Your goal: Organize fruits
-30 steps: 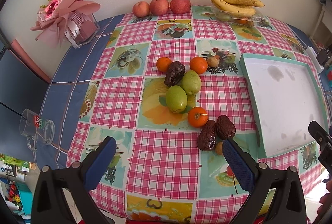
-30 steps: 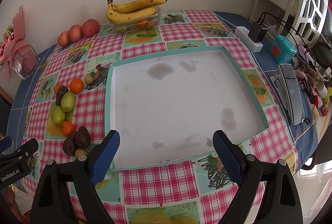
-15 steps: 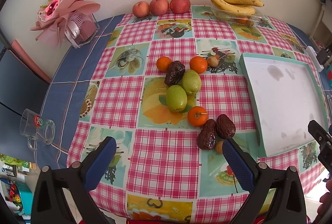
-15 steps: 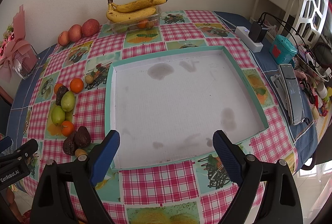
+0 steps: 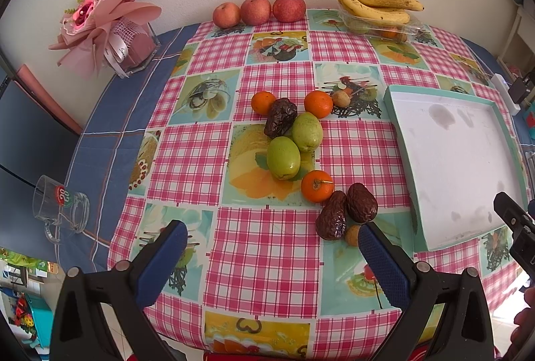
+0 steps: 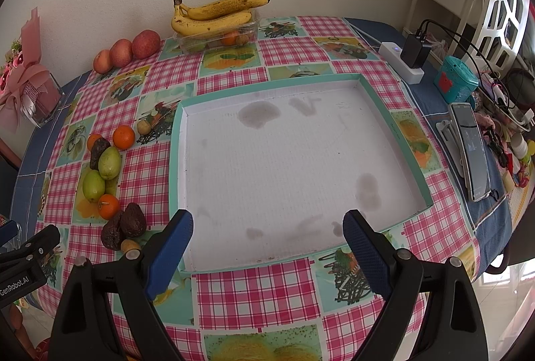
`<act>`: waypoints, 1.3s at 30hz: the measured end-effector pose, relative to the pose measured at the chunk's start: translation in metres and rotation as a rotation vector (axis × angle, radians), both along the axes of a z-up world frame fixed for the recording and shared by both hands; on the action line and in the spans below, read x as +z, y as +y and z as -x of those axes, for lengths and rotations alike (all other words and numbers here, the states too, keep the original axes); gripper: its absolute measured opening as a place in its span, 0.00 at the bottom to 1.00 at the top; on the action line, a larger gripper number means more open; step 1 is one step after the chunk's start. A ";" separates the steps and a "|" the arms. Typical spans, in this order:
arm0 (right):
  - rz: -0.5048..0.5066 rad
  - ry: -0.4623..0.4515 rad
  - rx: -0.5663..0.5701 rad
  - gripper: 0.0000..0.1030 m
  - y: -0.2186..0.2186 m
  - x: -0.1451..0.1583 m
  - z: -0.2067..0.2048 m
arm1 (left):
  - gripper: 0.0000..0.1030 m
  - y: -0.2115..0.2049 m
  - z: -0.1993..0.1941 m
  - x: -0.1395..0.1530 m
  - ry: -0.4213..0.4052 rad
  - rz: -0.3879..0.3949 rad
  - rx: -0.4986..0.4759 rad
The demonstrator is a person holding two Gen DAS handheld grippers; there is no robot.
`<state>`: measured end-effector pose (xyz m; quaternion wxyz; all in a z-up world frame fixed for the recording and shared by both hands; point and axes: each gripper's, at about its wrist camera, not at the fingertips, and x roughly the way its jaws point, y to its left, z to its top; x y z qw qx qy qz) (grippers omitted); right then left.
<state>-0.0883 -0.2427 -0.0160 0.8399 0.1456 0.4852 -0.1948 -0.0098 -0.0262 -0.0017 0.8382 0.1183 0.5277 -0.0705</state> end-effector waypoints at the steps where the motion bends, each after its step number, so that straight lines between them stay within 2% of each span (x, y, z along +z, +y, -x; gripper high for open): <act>1: 0.000 0.000 0.000 0.89 0.000 0.000 0.000 | 1.00 0.000 0.000 0.000 0.001 -0.001 0.000; 21: 0.003 0.031 0.021 0.89 0.004 -0.005 -0.011 | 1.00 -0.005 0.000 -0.002 0.022 -0.010 0.001; 26: 0.006 0.058 0.030 0.89 0.006 -0.010 -0.021 | 1.00 -0.001 -0.010 -0.006 0.039 -0.001 0.037; 31: 0.000 0.083 0.036 0.89 0.010 -0.014 -0.034 | 1.00 0.005 -0.029 -0.010 0.053 -0.018 0.122; 35: -0.014 0.090 0.059 0.89 0.018 -0.016 -0.054 | 1.00 0.009 -0.043 -0.011 0.039 -0.017 0.150; 39: -0.029 0.072 0.098 0.89 0.030 -0.015 -0.074 | 1.00 0.018 -0.057 -0.010 0.017 0.016 0.182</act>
